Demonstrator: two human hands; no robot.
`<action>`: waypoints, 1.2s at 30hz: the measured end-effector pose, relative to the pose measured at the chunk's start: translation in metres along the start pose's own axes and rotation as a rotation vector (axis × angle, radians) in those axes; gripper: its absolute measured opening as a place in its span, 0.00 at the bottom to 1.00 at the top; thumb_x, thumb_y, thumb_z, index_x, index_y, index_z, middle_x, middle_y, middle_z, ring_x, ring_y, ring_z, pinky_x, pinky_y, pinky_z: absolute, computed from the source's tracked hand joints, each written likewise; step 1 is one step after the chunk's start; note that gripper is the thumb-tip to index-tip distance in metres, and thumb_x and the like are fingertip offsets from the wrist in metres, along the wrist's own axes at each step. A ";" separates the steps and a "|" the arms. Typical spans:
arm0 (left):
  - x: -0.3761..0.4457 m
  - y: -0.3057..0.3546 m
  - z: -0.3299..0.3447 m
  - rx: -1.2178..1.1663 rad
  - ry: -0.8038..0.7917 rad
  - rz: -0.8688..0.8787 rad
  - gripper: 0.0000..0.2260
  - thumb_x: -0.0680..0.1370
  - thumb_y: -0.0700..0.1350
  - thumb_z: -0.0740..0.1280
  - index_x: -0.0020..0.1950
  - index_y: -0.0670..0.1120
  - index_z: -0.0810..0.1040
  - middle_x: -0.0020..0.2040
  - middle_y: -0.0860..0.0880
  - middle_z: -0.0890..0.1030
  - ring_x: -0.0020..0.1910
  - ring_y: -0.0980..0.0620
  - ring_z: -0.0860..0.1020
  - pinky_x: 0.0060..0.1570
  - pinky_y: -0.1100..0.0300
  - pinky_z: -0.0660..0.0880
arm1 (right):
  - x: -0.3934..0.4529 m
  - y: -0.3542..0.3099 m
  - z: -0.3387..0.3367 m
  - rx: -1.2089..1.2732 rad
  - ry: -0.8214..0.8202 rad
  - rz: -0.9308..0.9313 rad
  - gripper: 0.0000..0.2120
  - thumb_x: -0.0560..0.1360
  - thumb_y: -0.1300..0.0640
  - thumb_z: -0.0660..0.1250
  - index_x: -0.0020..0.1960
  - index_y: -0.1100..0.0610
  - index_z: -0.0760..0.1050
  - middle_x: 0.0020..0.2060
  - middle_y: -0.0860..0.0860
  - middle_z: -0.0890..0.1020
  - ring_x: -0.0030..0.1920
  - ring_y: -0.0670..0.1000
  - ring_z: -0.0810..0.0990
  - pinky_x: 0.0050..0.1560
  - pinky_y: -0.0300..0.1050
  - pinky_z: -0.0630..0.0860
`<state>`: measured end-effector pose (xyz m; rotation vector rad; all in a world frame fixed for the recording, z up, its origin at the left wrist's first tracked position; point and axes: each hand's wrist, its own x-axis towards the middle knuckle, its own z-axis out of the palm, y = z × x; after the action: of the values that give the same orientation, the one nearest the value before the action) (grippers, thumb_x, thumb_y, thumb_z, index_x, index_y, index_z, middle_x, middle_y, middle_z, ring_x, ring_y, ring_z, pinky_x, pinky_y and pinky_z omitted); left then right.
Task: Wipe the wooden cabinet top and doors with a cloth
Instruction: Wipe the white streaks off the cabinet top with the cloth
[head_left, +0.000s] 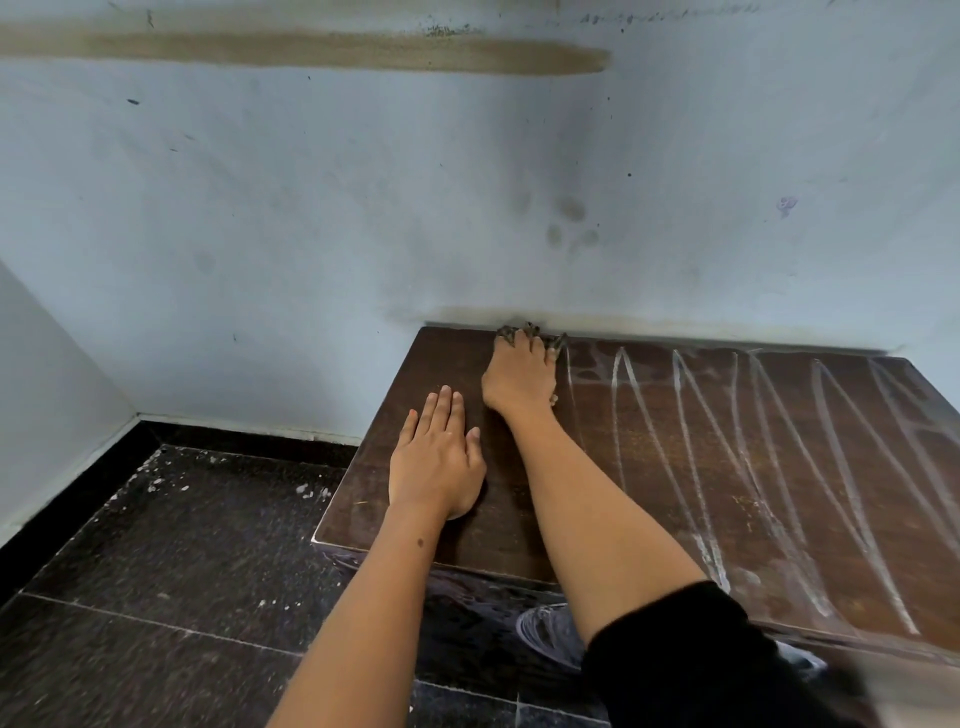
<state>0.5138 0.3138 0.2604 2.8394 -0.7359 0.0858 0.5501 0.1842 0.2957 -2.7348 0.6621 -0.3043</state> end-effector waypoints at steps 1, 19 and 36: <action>0.000 0.000 0.000 0.001 0.000 0.001 0.25 0.83 0.52 0.44 0.78 0.46 0.46 0.79 0.49 0.46 0.77 0.54 0.43 0.74 0.56 0.40 | 0.002 -0.004 0.002 -0.006 -0.003 -0.041 0.24 0.79 0.57 0.56 0.74 0.56 0.60 0.73 0.55 0.61 0.74 0.58 0.56 0.74 0.58 0.50; -0.001 -0.001 0.000 0.000 -0.005 0.019 0.25 0.83 0.52 0.43 0.78 0.45 0.46 0.79 0.49 0.45 0.77 0.53 0.42 0.74 0.56 0.40 | 0.025 -0.012 0.008 0.033 -0.076 -0.214 0.23 0.78 0.58 0.58 0.72 0.54 0.64 0.72 0.54 0.65 0.72 0.57 0.61 0.73 0.53 0.56; 0.000 0.000 -0.002 0.015 -0.020 0.010 0.25 0.83 0.52 0.43 0.78 0.46 0.45 0.79 0.49 0.45 0.77 0.53 0.43 0.74 0.56 0.40 | 0.029 0.009 0.005 0.072 -0.076 -0.218 0.21 0.78 0.59 0.58 0.71 0.53 0.66 0.71 0.53 0.68 0.70 0.56 0.64 0.71 0.52 0.60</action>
<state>0.5135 0.3147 0.2621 2.8549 -0.7568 0.0641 0.5728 0.1640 0.2919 -2.7367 0.3268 -0.2662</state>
